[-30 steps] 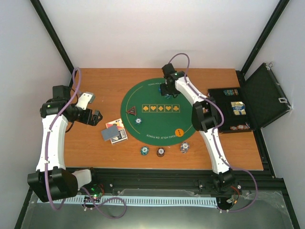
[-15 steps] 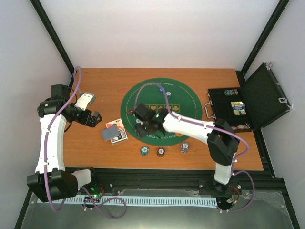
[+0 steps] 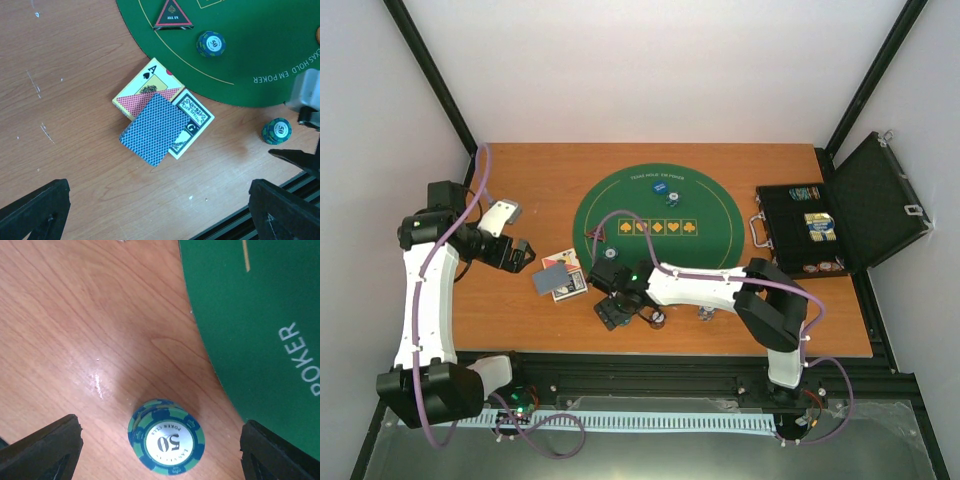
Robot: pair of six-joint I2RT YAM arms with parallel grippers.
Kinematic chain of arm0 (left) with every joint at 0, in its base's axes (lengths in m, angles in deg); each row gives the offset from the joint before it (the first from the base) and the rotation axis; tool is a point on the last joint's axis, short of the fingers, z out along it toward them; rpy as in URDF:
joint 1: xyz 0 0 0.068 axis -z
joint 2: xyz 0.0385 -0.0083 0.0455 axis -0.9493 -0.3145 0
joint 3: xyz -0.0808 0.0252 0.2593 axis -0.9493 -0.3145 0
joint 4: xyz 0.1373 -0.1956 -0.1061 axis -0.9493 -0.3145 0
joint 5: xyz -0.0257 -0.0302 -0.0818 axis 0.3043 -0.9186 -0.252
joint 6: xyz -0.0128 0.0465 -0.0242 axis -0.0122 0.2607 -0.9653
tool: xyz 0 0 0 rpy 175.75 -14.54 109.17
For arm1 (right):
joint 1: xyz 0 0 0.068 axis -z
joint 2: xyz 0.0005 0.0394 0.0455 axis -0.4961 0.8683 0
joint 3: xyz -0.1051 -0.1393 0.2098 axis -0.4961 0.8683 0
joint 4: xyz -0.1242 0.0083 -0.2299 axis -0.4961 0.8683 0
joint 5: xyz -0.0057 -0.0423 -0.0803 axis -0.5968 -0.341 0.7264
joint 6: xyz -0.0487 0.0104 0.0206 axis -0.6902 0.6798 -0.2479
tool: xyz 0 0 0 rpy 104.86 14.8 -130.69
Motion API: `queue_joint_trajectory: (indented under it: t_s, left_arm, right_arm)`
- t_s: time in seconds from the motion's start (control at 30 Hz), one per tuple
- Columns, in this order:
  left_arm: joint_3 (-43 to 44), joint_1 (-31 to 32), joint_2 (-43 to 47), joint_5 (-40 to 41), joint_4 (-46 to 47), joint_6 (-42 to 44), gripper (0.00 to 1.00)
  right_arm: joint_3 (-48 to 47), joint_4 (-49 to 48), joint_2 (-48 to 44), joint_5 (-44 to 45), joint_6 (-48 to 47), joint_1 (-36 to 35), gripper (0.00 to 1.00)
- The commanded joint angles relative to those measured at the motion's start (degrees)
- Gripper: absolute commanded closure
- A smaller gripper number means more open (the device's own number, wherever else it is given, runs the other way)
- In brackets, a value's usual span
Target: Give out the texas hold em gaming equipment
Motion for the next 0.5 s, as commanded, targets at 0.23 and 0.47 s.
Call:
queue_joint_trajectory:
  t_s: [0.23, 0.47]
  left_arm:
    - [4.35, -0.17, 2.29, -2.14, -2.71, -1.76, 0.0]
    - [4.38, -0.17, 2.58, -1.33, -2.73, -1.31, 0.0]
  right_arm:
    - [3.24, -3.13, 2.41, -3.1, 1.28, -0.19, 0.25]
    - [4.42, -3.44, 2.92, -3.71, 1.18, -0.38, 0.31]
